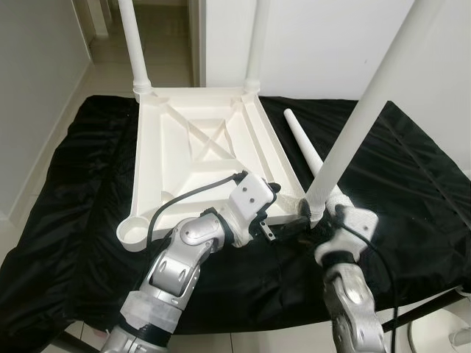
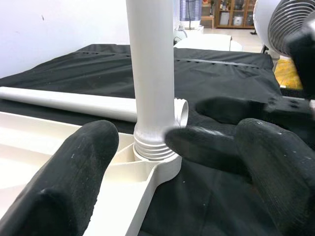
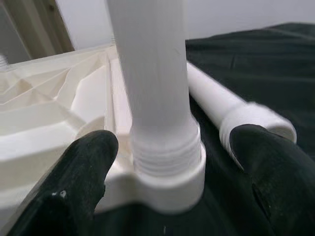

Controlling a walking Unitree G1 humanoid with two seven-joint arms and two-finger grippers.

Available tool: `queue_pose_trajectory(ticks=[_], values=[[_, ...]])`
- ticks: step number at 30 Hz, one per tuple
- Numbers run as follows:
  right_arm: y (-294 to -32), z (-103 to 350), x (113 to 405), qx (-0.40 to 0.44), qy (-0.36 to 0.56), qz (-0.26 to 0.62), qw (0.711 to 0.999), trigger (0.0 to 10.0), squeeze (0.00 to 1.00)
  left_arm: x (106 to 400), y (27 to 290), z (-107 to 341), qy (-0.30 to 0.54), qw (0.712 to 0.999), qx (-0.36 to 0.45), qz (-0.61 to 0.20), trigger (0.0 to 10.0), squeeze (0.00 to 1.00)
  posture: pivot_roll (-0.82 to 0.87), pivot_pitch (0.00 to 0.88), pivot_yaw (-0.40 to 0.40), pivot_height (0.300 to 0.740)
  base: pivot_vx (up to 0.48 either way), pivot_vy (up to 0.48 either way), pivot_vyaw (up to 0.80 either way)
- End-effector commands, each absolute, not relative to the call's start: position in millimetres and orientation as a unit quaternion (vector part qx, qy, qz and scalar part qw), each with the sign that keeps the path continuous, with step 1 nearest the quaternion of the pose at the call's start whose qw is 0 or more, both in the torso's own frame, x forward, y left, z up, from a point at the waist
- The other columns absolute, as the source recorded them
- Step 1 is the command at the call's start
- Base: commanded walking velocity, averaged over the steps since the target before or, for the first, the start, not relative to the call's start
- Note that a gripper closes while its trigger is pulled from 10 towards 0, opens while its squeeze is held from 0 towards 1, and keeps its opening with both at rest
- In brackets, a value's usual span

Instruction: Building children table

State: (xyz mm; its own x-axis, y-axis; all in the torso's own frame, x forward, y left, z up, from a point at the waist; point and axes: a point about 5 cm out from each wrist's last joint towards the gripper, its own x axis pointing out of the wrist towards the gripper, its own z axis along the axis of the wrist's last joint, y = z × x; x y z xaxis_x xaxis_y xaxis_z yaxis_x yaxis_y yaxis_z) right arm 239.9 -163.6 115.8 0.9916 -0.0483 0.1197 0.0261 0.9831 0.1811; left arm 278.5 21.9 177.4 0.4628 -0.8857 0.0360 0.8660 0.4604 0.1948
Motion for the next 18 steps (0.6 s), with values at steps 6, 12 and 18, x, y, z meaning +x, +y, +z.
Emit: queue_pose_trajectory(ticks=[6, 12, 18], values=[[-168.2, 111.1, 226.2, 0.099, -0.061, 0.000, 0.993, 10.0, 0.00, 283.9, 22.2, 177.4, -0.064, 0.870, 0.076, -0.484, 10.0, 0.00, -0.07, 0.000, -0.022, 0.740, 0.000, 0.000, 0.00], [-181.3, 98.2, 216.6, 0.118, -0.043, -0.024, 0.992, 10.0, 0.00, 284.7, 21.8, 177.9, -0.065, 0.869, 0.076, -0.486, 10.0, 0.00, -0.07, 0.000, -0.019, 0.740, 0.000, 0.000, 0.00], [-194.8, 90.8, 215.5, 0.192, -0.046, -0.069, 0.978, 10.0, 0.00, 285.0, 21.2, 178.1, -0.066, 0.868, 0.075, -0.486, 10.0, 0.00, -0.07, 0.000, -0.022, 0.740, 0.000, 0.000, 0.00]])
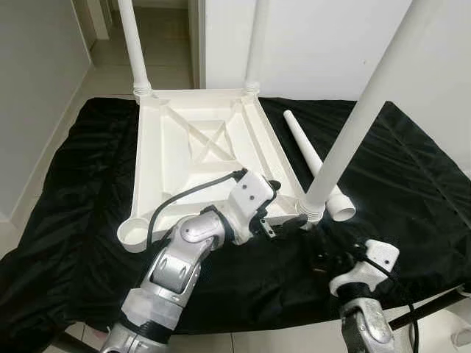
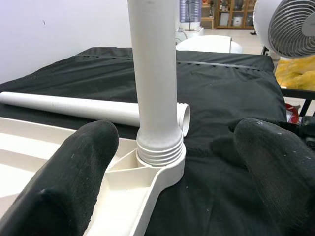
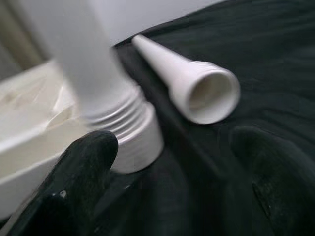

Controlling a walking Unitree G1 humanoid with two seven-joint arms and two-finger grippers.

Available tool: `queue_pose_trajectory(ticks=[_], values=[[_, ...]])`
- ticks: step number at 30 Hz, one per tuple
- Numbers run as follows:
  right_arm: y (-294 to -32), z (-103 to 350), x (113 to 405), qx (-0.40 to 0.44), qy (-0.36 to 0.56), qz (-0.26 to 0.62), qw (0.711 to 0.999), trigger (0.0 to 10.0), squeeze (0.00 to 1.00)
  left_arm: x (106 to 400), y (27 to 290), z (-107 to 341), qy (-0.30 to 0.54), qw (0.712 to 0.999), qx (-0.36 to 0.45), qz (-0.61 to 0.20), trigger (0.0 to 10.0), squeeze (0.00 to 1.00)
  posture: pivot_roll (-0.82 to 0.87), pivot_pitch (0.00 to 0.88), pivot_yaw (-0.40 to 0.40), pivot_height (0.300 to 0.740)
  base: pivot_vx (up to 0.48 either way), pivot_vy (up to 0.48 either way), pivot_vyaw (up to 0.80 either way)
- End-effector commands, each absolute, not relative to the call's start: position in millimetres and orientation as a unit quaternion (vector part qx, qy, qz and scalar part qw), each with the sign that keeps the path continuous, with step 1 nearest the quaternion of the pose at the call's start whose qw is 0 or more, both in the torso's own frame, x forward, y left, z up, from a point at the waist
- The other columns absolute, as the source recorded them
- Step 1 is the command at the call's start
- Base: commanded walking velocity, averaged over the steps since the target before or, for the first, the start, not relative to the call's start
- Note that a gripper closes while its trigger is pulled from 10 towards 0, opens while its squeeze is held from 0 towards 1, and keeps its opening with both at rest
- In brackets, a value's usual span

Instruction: Building children table

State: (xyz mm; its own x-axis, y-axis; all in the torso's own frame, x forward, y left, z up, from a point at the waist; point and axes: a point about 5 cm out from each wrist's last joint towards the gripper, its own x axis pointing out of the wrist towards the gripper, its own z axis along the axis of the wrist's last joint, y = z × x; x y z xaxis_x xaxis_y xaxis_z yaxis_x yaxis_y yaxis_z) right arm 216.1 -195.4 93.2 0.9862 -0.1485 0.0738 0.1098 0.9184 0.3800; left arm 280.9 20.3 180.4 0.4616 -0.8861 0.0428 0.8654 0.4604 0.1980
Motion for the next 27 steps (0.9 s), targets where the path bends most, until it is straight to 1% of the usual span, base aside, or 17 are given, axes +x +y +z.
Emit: queue_pose_trajectory(ticks=[1, 6, 8, 12, 13, 14, 16, 17, 19, 20, 22, 25, 27], values=[[-197.7, 89.7, 216.3, 0.223, -0.050, -0.078, 0.970, 10.0, 0.00, 285.1, 21.1, 178.4, -0.066, 0.868, 0.076, -0.486, 10.0, 0.00, -0.07, 0.000, -0.022, 0.740, 0.000, 0.000, 0.00], [-202.8, 89.1, 218.4, 0.244, -0.056, -0.096, 0.963, 10.0, 0.00, 285.9, 21.6, 178.9, -0.067, 0.869, 0.076, -0.484, 10.0, 0.00, -0.06, 0.000, -0.023, 0.740, 0.000, 0.000, 0.00], [-206.8, 91.3, 224.9, 0.267, -0.067, -0.101, 0.956, 9.9, 0.00, 286.5, 21.8, 179.4, -0.068, 0.870, 0.076, -0.483, 10.0, 0.00, -0.06, 0.000, -0.023, 0.740, 0.000, 0.000, 0.00], [-207.5, 92.7, 227.7, 0.273, -0.072, -0.099, 0.954, 9.9, 0.00, 286.6, 21.6, 179.5, -0.068, 0.870, 0.076, -0.483, 10.0, 0.00, -0.06, 0.000, -0.023, 0.740, 0.000, 0.000, 0.00], [-208.7, 95.2, 232.3, 0.283, -0.080, -0.096, 0.951, 8.2, 0.00, 286.5, 21.3, 179.6, -0.069, 0.870, 0.075, -0.483, 10.0, 0.00, -0.06, 0.000, -0.021, 0.740, 0.000, 0.000, 0.00], [-210.0, 98.7, 238.6, 0.292, -0.088, -0.093, 0.948, 8.6, 0.00, 286.4, 20.6, 179.8, -0.069, 0.869, 0.075, -0.484, 10.0, 0.00, -0.06, 0.000, -0.018, 0.740, 0.000, 0.000, 0.00], [-211.7, 101.0, 243.8, 0.300, -0.094, -0.091, 0.945, 8.4, 0.00, 286.3, 19.8, 179.9, -0.069, 0.869, 0.074, -0.485, 10.0, 0.00, -0.06, 0.000, -0.017, 0.740, 0.000, 0.000, 0.00], [-214.1, 104.4, 253.2, 0.310, -0.100, -0.085, 0.942, 6.7, 0.00, 286.1, 18.5, 180.5, -0.070, 0.868, 0.075, -0.486, 10.0, 0.00, -0.06, 0.000, -0.017, 0.740, 0.000, 0.000, 0.00], [-214.6, 105.1, 256.0, 0.313, -0.101, -0.082, 0.941, 6.7, 0.00, 286.1, 18.2, 180.8, -0.071, 0.868, 0.075, -0.487, 10.0, 0.00, -0.06, 0.000, -0.017, 0.740, 0.000, 0.000, 0.00], [-215.2, 105.6, 259.1, 0.317, -0.102, -0.078, 0.940, 8.5, 0.00, 286.3, 18.1, 181.0, -0.071, 0.867, 0.074, -0.487, 10.0, 0.00, -0.06, 0.000, -0.017, 0.740, 0.000, 0.000, 0.00], [-216.1, 105.9, 263.5, 0.324, -0.104, -0.073, 0.937, 9.6, 0.00, 286.6, 18.2, 181.5, -0.072, 0.868, 0.075, -0.486, 10.0, 0.00, -0.06, 0.000, -0.017, 0.740, 0.000, 0.000, 0.00], [-217.3, 105.7, 269.3, 0.336, -0.105, -0.067, 0.934, 9.3, 0.00, 287.0, 18.5, 181.9, -0.072, 0.868, 0.074, -0.485, 10.0, 0.00, -0.05, 0.000, -0.021, 0.740, 0.000, 0.000, 0.00], [-218.0, 105.1, 271.5, 0.338, -0.104, -0.067, 0.933, 9.4, 0.00, 287.2, 18.6, 182.0, -0.073, 0.868, 0.075, -0.485, 10.0, 0.00, -0.05, 0.000, -0.021, 0.740, 0.000, 0.000, 0.00]])
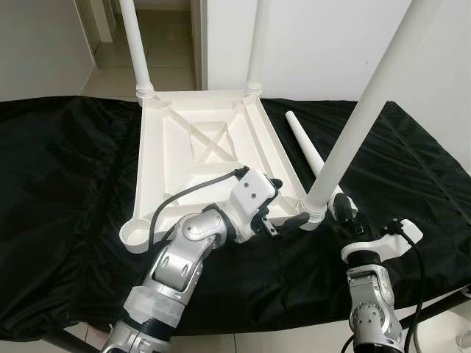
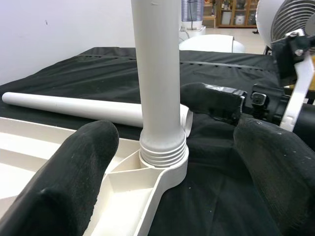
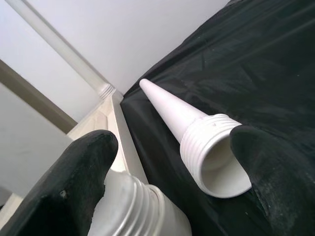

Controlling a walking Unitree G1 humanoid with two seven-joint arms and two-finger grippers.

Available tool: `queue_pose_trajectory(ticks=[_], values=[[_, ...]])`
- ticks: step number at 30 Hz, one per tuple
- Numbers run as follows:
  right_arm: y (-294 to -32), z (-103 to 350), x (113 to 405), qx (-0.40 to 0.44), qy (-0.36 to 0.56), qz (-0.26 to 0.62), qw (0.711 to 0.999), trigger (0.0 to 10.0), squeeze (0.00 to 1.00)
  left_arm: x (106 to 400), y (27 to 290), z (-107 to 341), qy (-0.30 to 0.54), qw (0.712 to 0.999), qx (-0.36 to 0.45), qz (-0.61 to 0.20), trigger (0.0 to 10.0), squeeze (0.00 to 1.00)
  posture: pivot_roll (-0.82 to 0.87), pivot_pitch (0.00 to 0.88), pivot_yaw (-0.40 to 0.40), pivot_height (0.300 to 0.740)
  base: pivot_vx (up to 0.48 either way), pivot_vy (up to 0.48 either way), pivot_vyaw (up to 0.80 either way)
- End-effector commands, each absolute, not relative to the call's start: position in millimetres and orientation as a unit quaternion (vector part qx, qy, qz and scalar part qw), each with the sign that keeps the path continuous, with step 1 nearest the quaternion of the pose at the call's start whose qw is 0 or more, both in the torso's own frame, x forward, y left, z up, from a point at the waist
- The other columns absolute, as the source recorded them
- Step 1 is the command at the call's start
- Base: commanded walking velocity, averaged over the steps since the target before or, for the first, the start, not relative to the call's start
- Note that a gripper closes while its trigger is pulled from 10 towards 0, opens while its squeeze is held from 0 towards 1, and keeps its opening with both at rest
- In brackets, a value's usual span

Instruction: Building children table

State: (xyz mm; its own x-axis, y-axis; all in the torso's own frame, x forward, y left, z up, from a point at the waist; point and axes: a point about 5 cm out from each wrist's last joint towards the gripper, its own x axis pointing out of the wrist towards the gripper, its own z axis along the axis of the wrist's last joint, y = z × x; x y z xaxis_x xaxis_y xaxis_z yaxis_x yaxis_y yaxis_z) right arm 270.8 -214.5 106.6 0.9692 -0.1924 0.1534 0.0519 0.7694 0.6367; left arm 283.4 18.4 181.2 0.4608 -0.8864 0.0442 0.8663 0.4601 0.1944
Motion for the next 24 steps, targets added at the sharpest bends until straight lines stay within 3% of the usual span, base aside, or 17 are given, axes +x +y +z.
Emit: queue_pose_trajectory(ticks=[1, 2, 3, 10, 11, 12, 13, 24], values=[[-218.6, 104.4, 273.4, 0.339, -0.103, -0.066, 0.933, 9.4, 0.00, 287.3, 18.7, 182.0, -0.073, 0.869, 0.075, -0.484, 10.0, 0.00, -0.05, 0.000, -0.021, 0.740, 0.000, 0.000, 0.00], [-218.6, 104.4, 273.4, 0.339, -0.103, -0.066, 0.933, 9.4, 0.00, 287.3, 18.7, 182.0, -0.073, 0.869, 0.075, -0.484, 10.0, 0.00, -0.05, 0.000, -0.021, 0.740, 0.000, 0.000, 0.00], [-218.9, 103.5, 275.3, 0.342, -0.102, -0.064, 0.932, 10.0, 0.00, 287.4, 18.7, 182.1, -0.073, 0.869, 0.075, -0.484, 10.0, 0.00, -0.05, 0.000, -0.021, 0.740, 0.000, 0.000, 0.00], [-221.9, 100.3, 281.9, 0.351, -0.098, -0.064, 0.929, 10.0, 0.00, 287.6, 18.5, 182.8, -0.074, 0.869, 0.075, -0.483, 10.0, 0.00, -0.05, 0.000, -0.021, 0.740, 0.000, 0.000, 0.00], [-223.2, 100.0, 284.2, 0.352, -0.097, -0.064, 0.929, 9.3, 0.00, 287.5, 18.5, 182.9, -0.075, 0.869, 0.075, -0.483, 10.0, 0.00, -0.05, 0.000, -0.021, 0.740, 0.000, 0.000, 0.00], [-223.2, 100.0, 284.2, 0.352, -0.097, -0.064, 0.929, 9.3, 0.00, 287.5, 18.5, 182.9, -0.075, 0.869, 0.075, -0.483, 10.0, 0.00, -0.05, 0.000, -0.021, 0.740, 0.000, 0.000, 0.00], [-224.7, 98.9, 286.4, 0.354, -0.095, -0.065, 0.928, 10.0, 0.00, 287.7, 18.7, 183.2, -0.075, 0.869, 0.075, -0.483, 10.0, 0.00, -0.04, 0.000, -0.022, 0.740, 0.000, 0.000, 0.00], [-227.5, 93.8, 292.4, 0.363, -0.091, -0.065, 0.925, 10.0, 0.00, 288.1, 19.2, 183.8, -0.076, 0.870, 0.076, -0.481, 10.0, 0.00, -0.04, 0.000, -0.022, 0.740, 0.000, 0.000, 0.00]])
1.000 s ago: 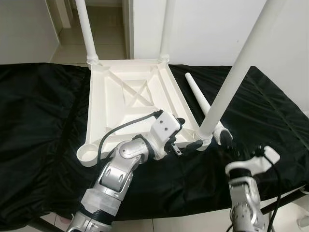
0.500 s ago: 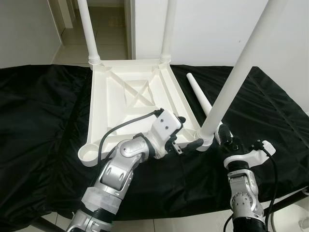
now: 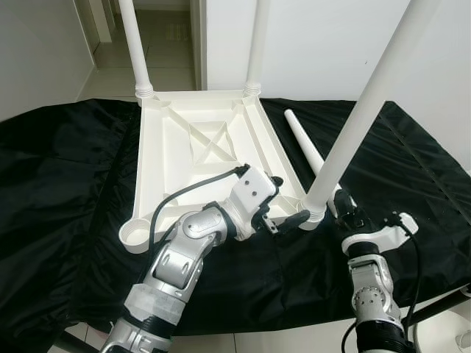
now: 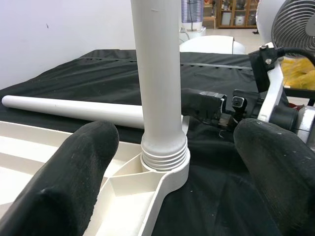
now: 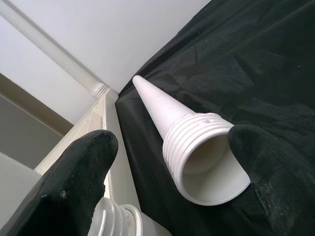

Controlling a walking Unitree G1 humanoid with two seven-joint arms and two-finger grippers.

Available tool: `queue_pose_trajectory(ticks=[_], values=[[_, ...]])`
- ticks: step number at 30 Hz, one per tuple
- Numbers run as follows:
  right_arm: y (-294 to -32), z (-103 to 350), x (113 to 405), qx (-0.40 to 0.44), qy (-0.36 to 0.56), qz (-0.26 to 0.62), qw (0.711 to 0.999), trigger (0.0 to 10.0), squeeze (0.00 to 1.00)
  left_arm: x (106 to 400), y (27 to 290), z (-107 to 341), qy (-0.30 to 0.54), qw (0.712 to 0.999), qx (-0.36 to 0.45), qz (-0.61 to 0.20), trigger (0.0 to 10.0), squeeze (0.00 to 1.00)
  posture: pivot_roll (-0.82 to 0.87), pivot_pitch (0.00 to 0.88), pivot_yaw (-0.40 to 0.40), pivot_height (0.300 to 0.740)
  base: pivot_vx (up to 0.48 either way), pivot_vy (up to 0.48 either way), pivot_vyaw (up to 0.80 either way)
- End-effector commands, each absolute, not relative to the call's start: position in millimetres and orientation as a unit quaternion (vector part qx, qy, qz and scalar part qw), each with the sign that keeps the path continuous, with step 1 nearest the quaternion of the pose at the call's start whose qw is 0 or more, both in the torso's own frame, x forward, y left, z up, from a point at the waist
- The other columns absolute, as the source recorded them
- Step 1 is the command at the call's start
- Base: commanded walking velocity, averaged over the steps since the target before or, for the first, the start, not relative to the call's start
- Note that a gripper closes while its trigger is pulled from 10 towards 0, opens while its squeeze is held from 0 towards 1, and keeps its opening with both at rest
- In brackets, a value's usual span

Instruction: Building children table

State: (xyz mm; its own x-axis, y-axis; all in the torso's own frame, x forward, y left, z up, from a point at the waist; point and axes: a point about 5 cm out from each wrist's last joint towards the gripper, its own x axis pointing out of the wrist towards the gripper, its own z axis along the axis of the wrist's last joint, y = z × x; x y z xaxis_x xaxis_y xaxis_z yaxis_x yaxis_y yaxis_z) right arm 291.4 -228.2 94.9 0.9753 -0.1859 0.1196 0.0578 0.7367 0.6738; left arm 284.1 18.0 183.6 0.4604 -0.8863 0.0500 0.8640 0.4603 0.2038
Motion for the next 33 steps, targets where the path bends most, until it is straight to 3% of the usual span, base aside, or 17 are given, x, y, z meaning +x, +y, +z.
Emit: queue_pose_trajectory(ticks=[1, 18, 33], values=[[-227.5, 93.8, 292.4, 0.363, -0.091, -0.065, 0.925, 10.0, 0.00, 288.1, 19.2, 183.8, -0.076, 0.870, 0.076, -0.481, 10.0, 0.00, -0.04, 0.000, -0.022, 0.740, 0.000, 0.000, 0.00], [-218.8, 83.4, 303.2, 0.375, -0.054, -0.031, 0.925, 10.0, 0.00, 288.8, 19.3, 184.0, -0.078, 0.871, 0.076, -0.478, 10.0, 0.00, -0.03, 0.000, -0.029, 0.740, 0.000, 0.000, 0.00], [-220.5, 104.4, 335.7, 0.343, -0.014, 0.012, 0.939, 10.0, 0.00, 291.4, 17.4, 186.3, -0.083, 0.873, 0.075, -0.474, 10.0, 0.00, -0.03, 0.000, -0.040, 0.740, 0.000, 0.000, 0.00]])
